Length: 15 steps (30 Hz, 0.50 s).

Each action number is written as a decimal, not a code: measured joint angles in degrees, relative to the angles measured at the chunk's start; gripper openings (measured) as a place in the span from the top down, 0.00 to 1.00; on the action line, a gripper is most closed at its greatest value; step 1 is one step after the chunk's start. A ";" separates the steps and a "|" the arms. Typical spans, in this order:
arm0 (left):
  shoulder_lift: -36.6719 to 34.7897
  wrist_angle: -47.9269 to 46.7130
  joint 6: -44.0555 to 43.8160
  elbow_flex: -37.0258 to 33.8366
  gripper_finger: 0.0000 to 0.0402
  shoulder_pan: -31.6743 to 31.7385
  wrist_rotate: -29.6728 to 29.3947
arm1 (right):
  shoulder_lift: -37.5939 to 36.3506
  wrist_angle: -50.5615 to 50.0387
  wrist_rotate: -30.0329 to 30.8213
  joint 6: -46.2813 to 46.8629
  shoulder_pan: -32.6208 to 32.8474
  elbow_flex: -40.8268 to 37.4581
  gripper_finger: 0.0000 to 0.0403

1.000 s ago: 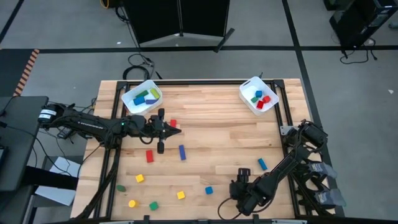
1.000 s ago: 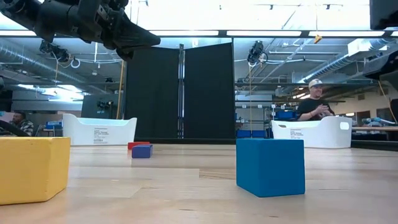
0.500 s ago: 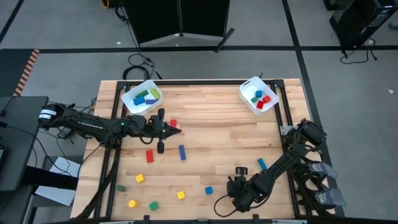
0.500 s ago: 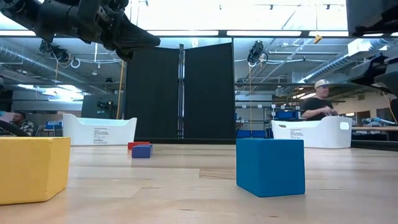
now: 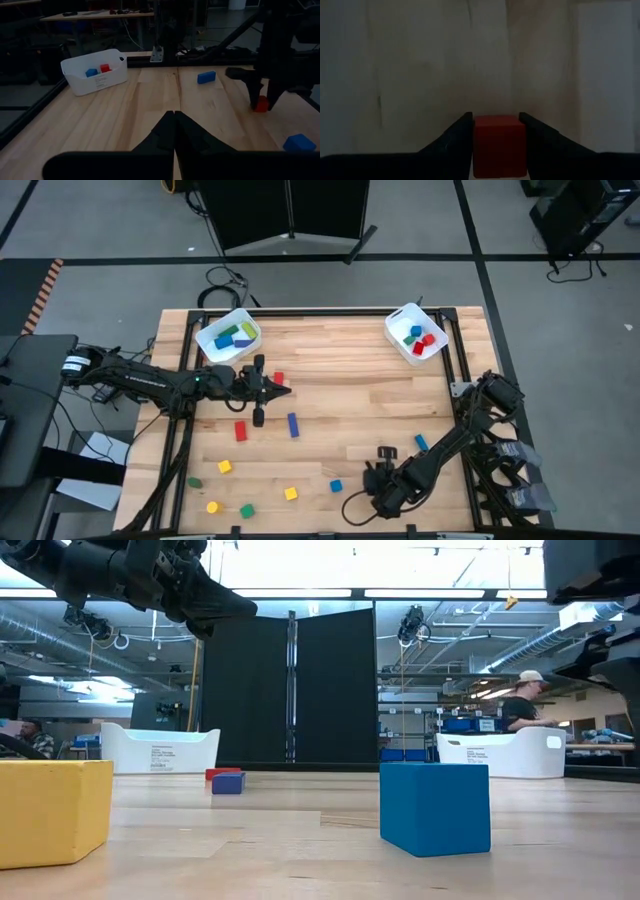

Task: Sort blocks by size
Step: Put the small red block into the right white bin

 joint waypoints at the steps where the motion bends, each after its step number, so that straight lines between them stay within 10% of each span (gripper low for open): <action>1: 0.00 -0.06 -0.02 0.00 0.98 0.00 0.00 | 0.00 -0.06 0.09 -0.46 -0.25 0.00 0.65; 15: 0.00 -1.15 -0.03 0.00 0.98 0.00 0.01 | -6.78 -6.28 9.89 -18.31 -10.60 -0.07 0.65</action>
